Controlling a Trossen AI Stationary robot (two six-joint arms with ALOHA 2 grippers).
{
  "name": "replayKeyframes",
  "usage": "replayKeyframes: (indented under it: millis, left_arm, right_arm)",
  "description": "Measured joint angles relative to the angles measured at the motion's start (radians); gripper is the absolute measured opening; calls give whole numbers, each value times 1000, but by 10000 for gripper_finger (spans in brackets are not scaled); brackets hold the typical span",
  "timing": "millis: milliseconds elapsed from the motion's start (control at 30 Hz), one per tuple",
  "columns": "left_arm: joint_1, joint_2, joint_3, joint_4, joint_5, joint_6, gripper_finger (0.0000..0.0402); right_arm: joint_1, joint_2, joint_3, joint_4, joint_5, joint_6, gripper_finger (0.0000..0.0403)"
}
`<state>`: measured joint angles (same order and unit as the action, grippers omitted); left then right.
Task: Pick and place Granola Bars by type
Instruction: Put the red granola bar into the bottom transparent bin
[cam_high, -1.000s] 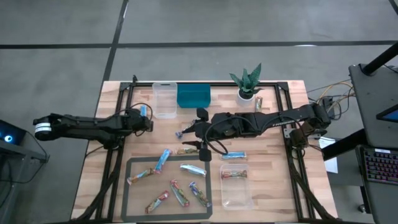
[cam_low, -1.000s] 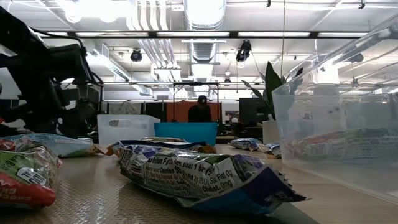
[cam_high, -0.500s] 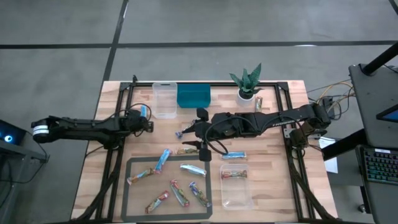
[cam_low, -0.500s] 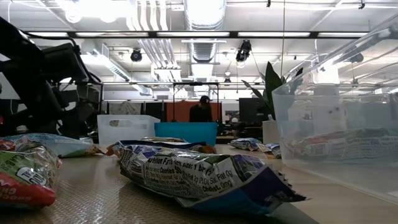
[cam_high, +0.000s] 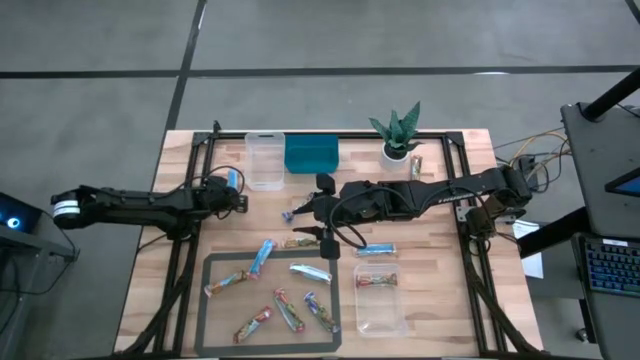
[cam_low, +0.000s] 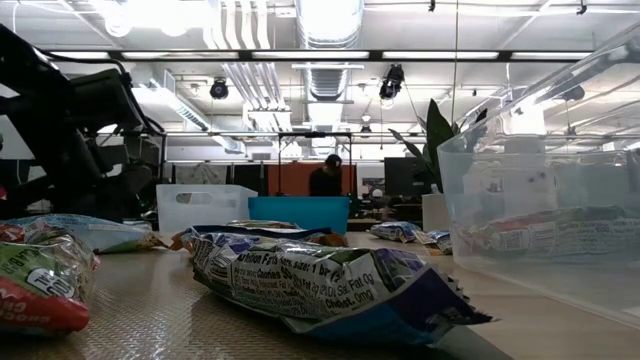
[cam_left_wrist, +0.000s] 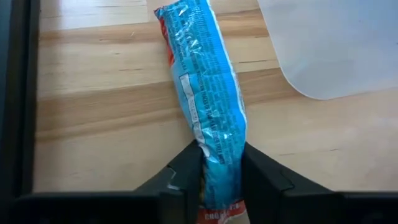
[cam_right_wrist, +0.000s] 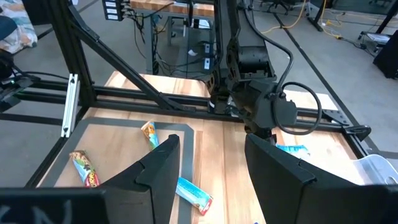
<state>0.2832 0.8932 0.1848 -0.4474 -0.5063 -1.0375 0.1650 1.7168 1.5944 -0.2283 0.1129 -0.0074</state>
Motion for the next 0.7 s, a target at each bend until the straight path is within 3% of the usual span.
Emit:
replayKeyframes:
  millis: [267, 433, 700]
  left_arm:
    - [-1, -8, 0, -17, 30, -22, 23]
    - [-1, -16, 36, -82, 54, -10, 17]
    - [-1, -15, 184, -269, -21, 64, 16]
  right_arm:
    - [0, 0, 0, -1, 0, -2, 171]
    - [0, 0, 0, -1, -1, -4, 171]
    - [0, 0, 0, -2, -1, -23, 171]
